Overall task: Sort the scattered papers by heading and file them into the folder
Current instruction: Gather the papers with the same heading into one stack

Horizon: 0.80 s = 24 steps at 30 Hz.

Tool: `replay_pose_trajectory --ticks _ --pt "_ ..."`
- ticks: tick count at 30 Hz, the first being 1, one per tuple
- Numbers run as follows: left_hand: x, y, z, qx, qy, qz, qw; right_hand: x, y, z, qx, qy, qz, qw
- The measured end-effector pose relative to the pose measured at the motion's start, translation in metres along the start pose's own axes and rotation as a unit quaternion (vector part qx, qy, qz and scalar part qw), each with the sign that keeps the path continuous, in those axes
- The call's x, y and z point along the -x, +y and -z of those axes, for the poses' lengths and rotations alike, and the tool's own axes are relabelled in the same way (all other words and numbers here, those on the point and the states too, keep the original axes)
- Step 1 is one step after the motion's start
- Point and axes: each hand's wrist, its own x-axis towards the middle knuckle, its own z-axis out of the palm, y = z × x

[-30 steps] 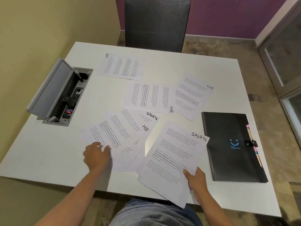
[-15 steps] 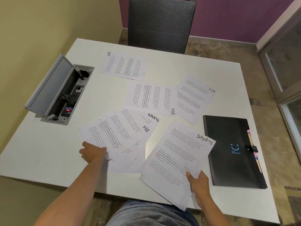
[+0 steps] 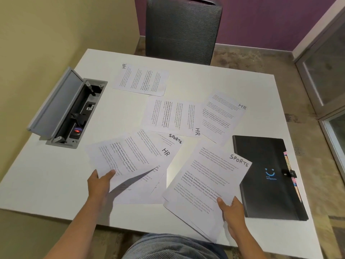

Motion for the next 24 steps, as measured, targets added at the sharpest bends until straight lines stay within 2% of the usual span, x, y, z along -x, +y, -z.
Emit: replay_pose_trajectory --ticks 6,10,14,24 --pt "-0.002 0.008 0.038 0.113 -0.055 0.038 0.991 -0.005 -0.008 0.001 -0.001 -0.012 0.005 1.000" --pt "-0.002 0.007 0.047 0.206 -0.019 0.059 0.977 -0.008 -0.010 0.000 -0.001 -0.013 0.012 1.000" --pt "-0.014 0.003 0.041 0.253 0.025 0.075 0.964 -0.009 -0.012 -0.002 -0.015 -0.023 0.016 0.999" --pt "-0.045 -0.011 -0.001 0.120 0.087 0.132 0.980 -0.011 -0.009 -0.008 -0.024 -0.032 0.011 0.999"
